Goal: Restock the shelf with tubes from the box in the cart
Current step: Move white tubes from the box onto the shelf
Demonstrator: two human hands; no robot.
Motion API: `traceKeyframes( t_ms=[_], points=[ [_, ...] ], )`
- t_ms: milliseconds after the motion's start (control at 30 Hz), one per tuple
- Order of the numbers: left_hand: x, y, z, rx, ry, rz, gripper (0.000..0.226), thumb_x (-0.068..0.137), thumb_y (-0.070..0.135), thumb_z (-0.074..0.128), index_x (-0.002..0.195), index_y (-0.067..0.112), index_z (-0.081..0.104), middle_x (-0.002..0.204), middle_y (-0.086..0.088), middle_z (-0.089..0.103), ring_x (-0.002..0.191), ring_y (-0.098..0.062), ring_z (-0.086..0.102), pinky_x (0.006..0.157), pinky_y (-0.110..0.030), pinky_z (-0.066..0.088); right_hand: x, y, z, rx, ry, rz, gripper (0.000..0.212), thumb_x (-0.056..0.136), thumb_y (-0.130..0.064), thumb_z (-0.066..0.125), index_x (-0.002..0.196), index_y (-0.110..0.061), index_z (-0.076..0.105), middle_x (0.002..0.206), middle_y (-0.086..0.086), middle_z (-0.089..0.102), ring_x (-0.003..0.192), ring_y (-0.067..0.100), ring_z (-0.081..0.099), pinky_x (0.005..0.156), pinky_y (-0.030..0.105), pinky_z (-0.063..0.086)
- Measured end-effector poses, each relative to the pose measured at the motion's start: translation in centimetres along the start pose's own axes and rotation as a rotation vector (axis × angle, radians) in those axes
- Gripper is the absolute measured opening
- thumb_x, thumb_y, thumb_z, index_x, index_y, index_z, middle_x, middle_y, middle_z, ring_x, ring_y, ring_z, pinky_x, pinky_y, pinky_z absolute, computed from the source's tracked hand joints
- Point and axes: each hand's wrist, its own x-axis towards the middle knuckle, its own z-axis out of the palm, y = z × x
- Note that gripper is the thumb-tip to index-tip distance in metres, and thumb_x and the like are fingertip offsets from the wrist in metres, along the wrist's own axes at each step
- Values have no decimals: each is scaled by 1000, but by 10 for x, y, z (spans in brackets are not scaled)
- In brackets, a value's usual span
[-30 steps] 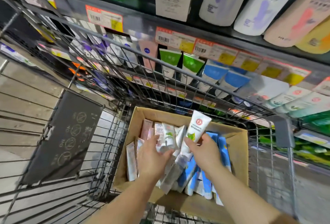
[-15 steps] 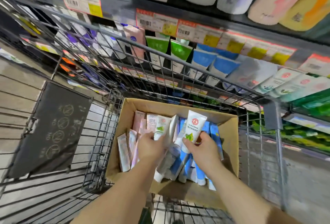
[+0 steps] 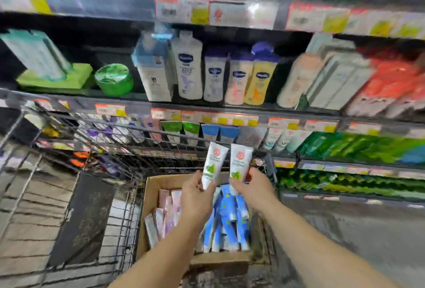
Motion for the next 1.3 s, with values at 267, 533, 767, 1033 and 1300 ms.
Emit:
traceKeyframes(
  t_ms=[267, 533, 767, 1033, 1300],
  points=[
    [-53, 122, 103, -51, -111, 271, 25, 88, 11, 66, 86, 35, 58, 79, 10, 64, 69, -6, 57, 68, -21, 44, -38, 8, -167, 33, 154, -152, 20, 84, -33, 72, 86, -19, 58, 76, -7, 62, 69, 13, 58, 64, 18, 50],
    [-176, 240, 323, -151, -366, 383, 27, 88, 13, 68, 104, 26, 51, 96, 9, 60, 79, 7, 53, 72, -16, 43, -123, 99, -435, 146, 395, -208, 15, 88, -26, 70, 95, -25, 57, 81, -14, 62, 65, -4, 55, 50, 6, 40],
    [-258, 323, 465, -64, -567, 592, 24, 84, 28, 72, 95, 37, 52, 103, 9, 65, 91, -6, 64, 86, -39, 54, -186, 176, -598, 244, 627, -172, 22, 89, -29, 68, 108, -29, 57, 100, -9, 68, 82, 11, 68, 68, 31, 57],
    [-248, 395, 564, -128, -649, 654, 27, 90, 17, 67, 91, 42, 57, 91, 19, 69, 80, 4, 66, 80, -22, 54, -163, 196, -712, 292, 746, -261, 26, 89, -25, 68, 112, -30, 55, 107, -7, 67, 90, 10, 66, 67, 24, 52],
    [-185, 495, 658, -132, -578, 726, 26, 86, 21, 72, 108, 26, 59, 99, 15, 64, 92, -5, 62, 72, -17, 45, -76, 188, -833, 298, 817, -299, 18, 86, -24, 71, 98, -30, 59, 101, -4, 70, 93, 13, 67, 85, 37, 56]
  ],
)
